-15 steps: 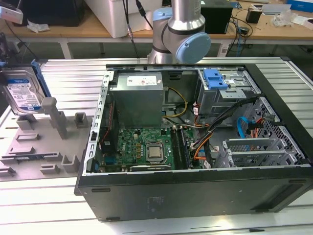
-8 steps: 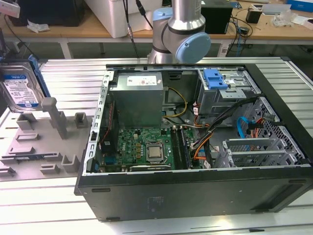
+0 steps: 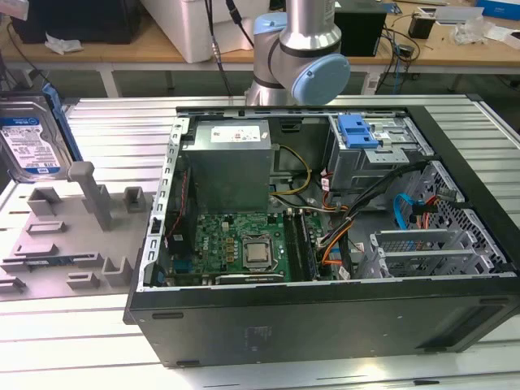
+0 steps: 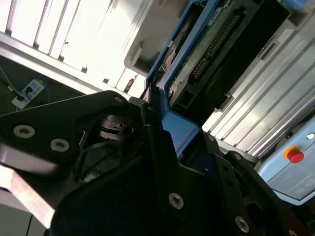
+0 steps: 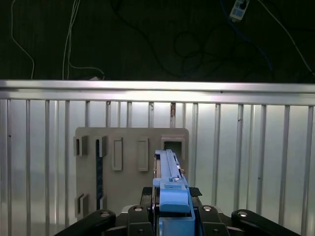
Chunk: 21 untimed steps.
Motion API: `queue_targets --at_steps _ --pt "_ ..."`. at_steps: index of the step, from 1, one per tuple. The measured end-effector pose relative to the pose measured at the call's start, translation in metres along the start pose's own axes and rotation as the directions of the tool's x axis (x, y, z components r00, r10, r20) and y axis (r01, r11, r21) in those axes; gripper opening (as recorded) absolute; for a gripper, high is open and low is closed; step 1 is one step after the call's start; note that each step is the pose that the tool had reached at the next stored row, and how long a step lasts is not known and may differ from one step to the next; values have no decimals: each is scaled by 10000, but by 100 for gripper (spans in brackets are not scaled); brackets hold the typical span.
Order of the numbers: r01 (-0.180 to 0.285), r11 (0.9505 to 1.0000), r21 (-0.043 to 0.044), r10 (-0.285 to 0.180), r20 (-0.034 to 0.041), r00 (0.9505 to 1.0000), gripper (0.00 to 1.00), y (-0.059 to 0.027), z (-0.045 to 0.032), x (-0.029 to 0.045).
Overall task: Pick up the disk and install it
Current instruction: 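Pick up the disk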
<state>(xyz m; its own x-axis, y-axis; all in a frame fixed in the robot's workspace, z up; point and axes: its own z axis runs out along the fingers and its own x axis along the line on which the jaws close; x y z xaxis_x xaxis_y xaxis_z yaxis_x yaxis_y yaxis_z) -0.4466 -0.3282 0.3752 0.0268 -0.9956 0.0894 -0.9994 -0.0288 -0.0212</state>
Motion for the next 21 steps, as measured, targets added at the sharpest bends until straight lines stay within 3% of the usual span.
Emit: queue_targets --at_steps 2,5,17,21 --pt "1 10000 -1 -1 -24 10000 37 -1 -29 3" --pt "1 10000 0 -1 -48 10000 37 -2 -130 12" --pt "0 10000 3 0 -47 10000 37 -6 -275 25" --pt "0 10000 4 0 -47 10000 37 -8 -380 34"
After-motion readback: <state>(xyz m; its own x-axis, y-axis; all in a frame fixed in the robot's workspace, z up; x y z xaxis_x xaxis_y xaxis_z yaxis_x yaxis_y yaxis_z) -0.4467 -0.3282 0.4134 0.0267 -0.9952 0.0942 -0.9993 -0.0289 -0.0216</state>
